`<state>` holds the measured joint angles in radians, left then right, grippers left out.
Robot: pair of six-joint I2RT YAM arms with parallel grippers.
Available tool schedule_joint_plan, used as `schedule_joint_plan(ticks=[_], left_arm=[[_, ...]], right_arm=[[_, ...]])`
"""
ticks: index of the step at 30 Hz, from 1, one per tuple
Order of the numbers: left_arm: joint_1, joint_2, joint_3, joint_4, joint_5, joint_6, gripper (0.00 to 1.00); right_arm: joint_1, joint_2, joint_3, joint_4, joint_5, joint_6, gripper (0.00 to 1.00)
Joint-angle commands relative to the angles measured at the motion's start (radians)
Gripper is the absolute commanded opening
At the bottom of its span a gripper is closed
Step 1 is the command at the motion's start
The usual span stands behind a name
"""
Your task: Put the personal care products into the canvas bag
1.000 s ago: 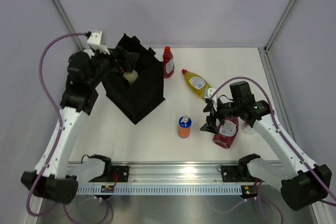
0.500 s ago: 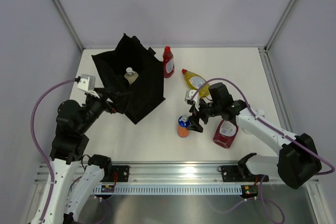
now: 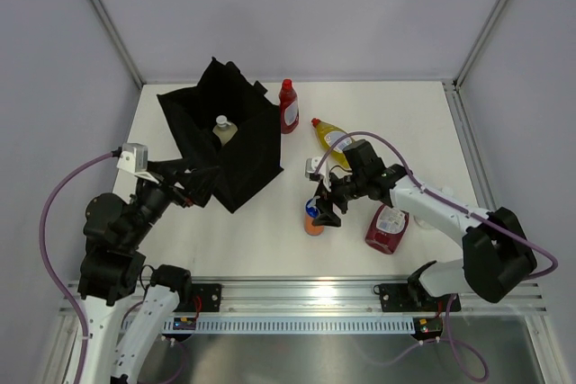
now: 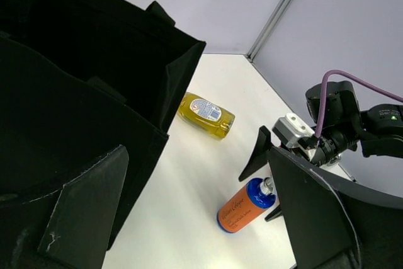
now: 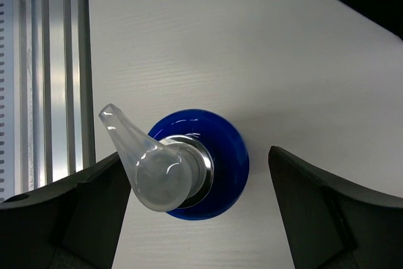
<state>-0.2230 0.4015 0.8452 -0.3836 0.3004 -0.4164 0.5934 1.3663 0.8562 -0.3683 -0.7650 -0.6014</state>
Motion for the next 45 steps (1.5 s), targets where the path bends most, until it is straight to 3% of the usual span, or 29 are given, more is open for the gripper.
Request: schedule_joint_plan(ticks=[1, 3, 4, 7, 8, 11, 14, 18, 25, 30, 33, 34, 37, 41, 45], left_arm=[[0.002, -0.019, -0.008, -0.018, -0.018, -0.021, 0.99], [0.002, -0.035, -0.014, -0.021, -0.021, -0.027, 0.99], [0.001, -0.042, -0.018, -0.023, -0.027, -0.03, 0.99], [0.002, -0.061, -0.024, -0.034, -0.04, -0.033, 0.99], [0.002, -0.072, -0.026, -0.043, -0.043, -0.035, 0.99], [0.002, -0.084, -0.024, -0.06, -0.052, -0.033, 0.99], [0.002, -0.092, -0.017, -0.078, -0.056, -0.029, 0.99], [0.002, -0.108, -0.017, -0.098, -0.078, -0.03, 0.99], [0.002, -0.144, -0.026, -0.118, -0.116, -0.041, 0.99], [0.002, -0.135, -0.028, -0.112, -0.13, -0.032, 0.99], [0.002, -0.132, -0.021, -0.116, -0.126, -0.036, 0.99], [0.002, -0.135, -0.02, -0.124, -0.124, -0.042, 0.99], [0.002, -0.159, -0.024, -0.136, -0.118, -0.055, 0.99], [0.002, -0.2, -0.029, -0.181, -0.129, -0.042, 0.99], [0.002, -0.231, -0.05, -0.21, -0.144, -0.013, 0.99]], right_arm=[[0.016, 0.022, 0.053, -0.004, -0.034, -0.017, 0.84], [0.017, 0.025, 0.06, -0.017, -0.048, -0.024, 0.74], [0.017, 0.019, 0.058, -0.015, -0.066, -0.029, 0.63], [0.017, -0.012, 0.061, -0.026, -0.098, -0.029, 0.42], [0.017, -0.024, 0.072, -0.038, -0.103, -0.035, 0.28], [0.017, -0.071, 0.112, -0.105, -0.097, -0.047, 0.01], [0.017, -0.099, 0.228, -0.19, -0.1, -0.018, 0.0], [0.017, -0.032, 0.547, -0.294, -0.126, 0.093, 0.0], [0.035, 0.166, 1.057, -0.23, -0.143, 0.359, 0.0], [0.068, 0.399, 1.332, -0.02, -0.019, 0.638, 0.0], [0.095, 0.581, 1.542, 0.026, 0.075, 0.666, 0.0], [0.103, 0.637, 1.693, 0.017, 0.093, 0.661, 0.0], [0.12, 0.828, 1.877, 0.026, 0.174, 0.661, 0.0], [0.135, 0.87, 1.755, 0.091, 0.227, 0.557, 0.0], [0.147, 0.82, 1.582, 0.075, 0.175, 0.486, 0.0]])
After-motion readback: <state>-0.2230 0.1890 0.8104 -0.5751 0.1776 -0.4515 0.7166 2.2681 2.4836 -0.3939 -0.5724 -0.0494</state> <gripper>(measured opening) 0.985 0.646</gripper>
